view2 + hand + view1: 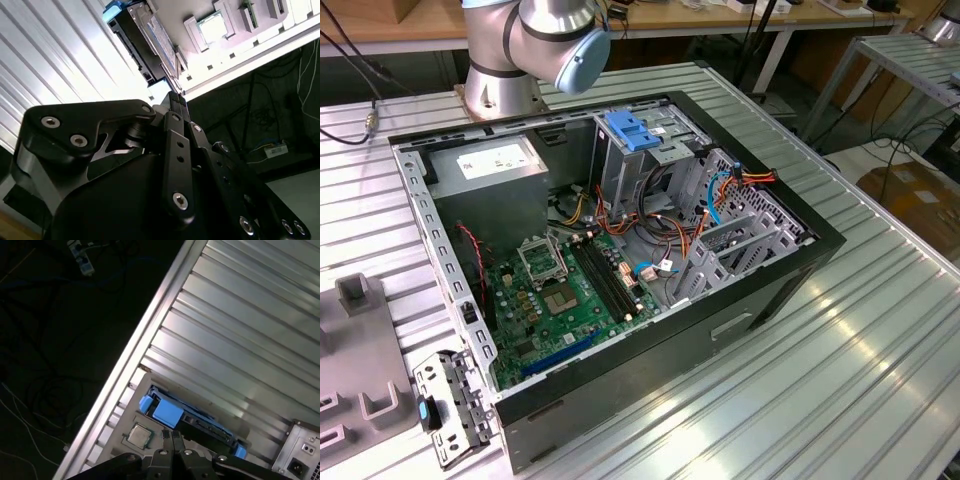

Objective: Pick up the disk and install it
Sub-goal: 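Pick up the disk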

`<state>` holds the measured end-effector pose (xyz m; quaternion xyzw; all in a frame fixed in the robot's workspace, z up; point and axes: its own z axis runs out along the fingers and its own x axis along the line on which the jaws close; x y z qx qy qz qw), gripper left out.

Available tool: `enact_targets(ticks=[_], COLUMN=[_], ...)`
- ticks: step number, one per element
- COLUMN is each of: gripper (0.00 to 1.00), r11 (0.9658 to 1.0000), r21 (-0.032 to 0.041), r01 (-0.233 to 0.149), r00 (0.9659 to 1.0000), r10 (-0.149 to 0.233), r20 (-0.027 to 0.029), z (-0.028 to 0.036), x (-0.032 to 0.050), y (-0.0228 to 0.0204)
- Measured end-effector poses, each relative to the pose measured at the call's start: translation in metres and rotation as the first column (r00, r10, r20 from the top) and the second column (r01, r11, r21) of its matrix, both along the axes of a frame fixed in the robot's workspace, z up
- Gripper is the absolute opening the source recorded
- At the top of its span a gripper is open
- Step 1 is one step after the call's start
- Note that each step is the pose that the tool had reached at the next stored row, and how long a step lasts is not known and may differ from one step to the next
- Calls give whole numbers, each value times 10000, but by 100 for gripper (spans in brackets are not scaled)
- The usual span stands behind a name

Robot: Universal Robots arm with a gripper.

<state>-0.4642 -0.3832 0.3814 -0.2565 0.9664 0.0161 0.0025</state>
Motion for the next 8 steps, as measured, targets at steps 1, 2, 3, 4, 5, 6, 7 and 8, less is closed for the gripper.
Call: enact_targets(ticks=[1,2,3,4,5,6,7,8], gripper=[11,11,11,11,11,11,11,11], r11=[9999,9997,9994,9983,9968,9949,9933,9920], r21=[0,0,1,1,0,1,0,1], r01=[-106,-250,-347,-577,-801,-1012,-1155,-1259], r00=[9999,9997,9994,9983,9968,9949,9933,9920], r10=[106,250,347,577,801,1012,1155,1259], r20=[1,0,1,1,0,1,0,1], z=[-1,-1,-1,-2,-2,-3,-4,-5], x=[0,0,0,0,0,0,0,0], y=[0,0,0,0,0,0,0,0])
